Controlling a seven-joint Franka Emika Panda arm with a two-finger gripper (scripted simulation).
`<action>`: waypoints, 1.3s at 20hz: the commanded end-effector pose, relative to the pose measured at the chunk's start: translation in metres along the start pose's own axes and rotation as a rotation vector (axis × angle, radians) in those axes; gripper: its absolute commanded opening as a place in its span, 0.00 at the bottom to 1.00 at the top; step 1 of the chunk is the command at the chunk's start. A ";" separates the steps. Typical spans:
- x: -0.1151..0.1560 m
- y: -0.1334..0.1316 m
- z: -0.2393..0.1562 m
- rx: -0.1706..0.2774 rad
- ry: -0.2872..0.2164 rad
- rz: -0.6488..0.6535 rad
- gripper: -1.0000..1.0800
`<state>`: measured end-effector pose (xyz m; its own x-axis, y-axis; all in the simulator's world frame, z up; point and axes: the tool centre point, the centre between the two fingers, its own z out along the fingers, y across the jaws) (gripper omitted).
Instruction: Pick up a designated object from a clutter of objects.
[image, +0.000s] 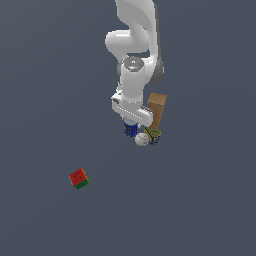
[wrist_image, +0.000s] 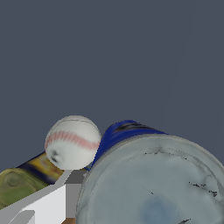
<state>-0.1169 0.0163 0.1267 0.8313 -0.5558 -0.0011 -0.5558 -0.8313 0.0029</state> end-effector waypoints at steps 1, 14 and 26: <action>-0.006 -0.011 -0.018 0.002 0.004 0.000 0.00; -0.047 -0.077 -0.127 0.000 0.004 0.000 0.00; -0.086 -0.147 -0.235 0.001 0.002 -0.001 0.00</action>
<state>-0.1077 0.1768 0.3464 0.8322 -0.5545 -0.0004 -0.5545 -0.8322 0.0036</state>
